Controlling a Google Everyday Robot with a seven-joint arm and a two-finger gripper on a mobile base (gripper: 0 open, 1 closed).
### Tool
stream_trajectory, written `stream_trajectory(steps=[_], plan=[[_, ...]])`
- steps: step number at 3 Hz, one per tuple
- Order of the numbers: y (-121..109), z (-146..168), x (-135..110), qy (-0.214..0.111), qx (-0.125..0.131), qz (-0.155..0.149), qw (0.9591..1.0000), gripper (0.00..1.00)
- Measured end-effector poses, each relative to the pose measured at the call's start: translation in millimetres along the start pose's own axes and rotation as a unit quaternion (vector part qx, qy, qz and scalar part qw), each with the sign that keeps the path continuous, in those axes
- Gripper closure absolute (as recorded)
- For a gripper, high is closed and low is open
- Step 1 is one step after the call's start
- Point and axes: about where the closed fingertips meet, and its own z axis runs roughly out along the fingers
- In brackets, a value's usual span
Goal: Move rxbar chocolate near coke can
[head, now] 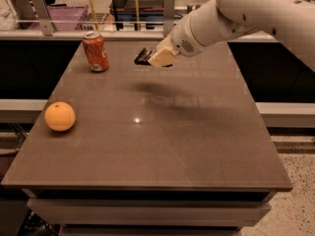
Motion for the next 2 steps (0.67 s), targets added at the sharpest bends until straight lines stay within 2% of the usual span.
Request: stream_trajectory(steps=[2], plan=[[-13, 43, -13, -0.005, -0.009, -0.001, 0.9999, 1.00]])
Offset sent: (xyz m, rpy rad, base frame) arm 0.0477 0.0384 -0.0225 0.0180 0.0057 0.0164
